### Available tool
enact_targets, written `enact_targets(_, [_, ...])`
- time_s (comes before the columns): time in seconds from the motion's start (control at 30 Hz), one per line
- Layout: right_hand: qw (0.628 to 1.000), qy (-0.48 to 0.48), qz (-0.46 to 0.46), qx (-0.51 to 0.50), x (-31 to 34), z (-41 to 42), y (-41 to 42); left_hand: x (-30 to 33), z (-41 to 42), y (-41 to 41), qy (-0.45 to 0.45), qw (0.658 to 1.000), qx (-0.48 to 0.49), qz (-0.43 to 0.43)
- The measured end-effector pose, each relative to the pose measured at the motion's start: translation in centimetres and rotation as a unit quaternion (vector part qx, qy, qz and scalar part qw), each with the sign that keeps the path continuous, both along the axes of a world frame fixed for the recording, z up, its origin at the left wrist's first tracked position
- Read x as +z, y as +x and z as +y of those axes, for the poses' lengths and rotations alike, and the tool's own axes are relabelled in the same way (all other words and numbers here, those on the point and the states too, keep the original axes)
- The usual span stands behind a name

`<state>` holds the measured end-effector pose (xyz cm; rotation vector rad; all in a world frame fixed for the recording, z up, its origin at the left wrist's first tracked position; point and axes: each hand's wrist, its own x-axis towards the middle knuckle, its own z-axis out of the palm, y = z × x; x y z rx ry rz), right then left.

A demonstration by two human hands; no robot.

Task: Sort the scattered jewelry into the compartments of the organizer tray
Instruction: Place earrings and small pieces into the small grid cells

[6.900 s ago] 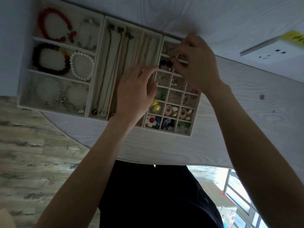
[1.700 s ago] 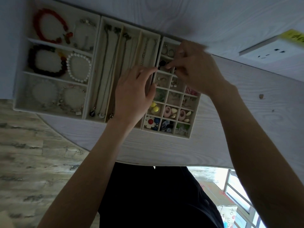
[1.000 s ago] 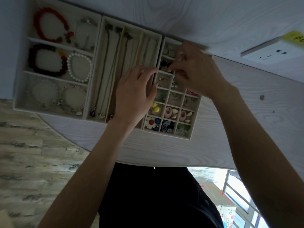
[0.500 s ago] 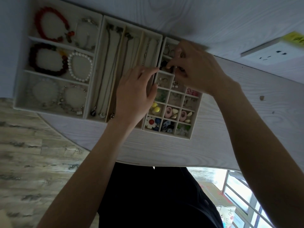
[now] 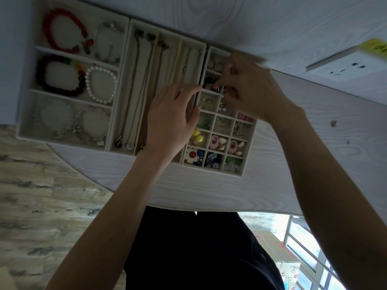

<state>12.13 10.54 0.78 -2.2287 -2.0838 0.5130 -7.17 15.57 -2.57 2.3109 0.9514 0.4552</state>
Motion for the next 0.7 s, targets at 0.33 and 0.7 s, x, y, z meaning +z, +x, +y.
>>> enact_targets(0.33, [0.999,0.012,0.012,-0.028,-0.11,-0.26,0.16,-0.14,-0.04,0.02,0.003,1.0,0.002,-0.005])
enact_targets(0.7, [1.0,0.0,-0.017,-0.019,0.05,-0.23,-0.68,-0.02,0.0,0.02,0.0,1.0,0.002,-0.002])
